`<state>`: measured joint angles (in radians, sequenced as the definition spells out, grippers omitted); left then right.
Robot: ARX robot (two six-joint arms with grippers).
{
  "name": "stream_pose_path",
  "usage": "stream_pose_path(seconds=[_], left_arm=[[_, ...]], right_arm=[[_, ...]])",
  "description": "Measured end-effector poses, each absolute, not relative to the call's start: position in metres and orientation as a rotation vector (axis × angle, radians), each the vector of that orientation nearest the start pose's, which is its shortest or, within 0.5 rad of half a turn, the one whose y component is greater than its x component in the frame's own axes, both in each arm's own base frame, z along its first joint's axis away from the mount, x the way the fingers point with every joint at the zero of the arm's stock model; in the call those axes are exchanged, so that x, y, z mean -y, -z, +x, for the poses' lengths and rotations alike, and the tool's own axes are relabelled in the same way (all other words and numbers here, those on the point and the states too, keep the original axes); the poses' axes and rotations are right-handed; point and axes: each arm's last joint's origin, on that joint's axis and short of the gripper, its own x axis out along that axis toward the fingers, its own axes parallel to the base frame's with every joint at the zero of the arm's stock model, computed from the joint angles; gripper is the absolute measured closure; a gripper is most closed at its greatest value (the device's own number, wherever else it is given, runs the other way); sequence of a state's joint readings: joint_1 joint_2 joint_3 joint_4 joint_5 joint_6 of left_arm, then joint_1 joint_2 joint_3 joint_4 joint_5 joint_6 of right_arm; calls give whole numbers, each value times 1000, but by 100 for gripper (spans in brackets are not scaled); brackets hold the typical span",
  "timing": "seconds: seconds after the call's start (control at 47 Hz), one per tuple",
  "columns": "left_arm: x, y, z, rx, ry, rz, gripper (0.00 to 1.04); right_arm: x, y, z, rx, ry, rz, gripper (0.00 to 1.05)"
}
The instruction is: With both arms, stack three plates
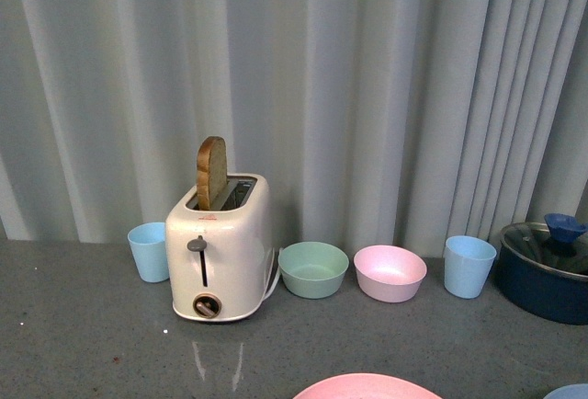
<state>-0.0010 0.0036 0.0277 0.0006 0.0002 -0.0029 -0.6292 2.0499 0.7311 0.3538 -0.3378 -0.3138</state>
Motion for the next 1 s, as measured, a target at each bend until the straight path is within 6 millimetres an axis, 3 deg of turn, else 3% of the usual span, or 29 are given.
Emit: stream_pose_path(seconds=[0.404, 0.723, 0.85, 0.999], left_arm=[[0, -173, 96, 25, 1, -3, 7], [0, -173, 96, 25, 1, -3, 7], [0, -173, 96, 25, 1, -3, 7], [0, -173, 96, 25, 1, -3, 7]], right_arm=[[191, -73, 252, -823, 150, 143, 102], [200, -135, 248, -655, 152, 120, 102], [191, -160, 251, -579, 134, 101, 102], [164, -175, 255, -531, 74, 81, 102]])
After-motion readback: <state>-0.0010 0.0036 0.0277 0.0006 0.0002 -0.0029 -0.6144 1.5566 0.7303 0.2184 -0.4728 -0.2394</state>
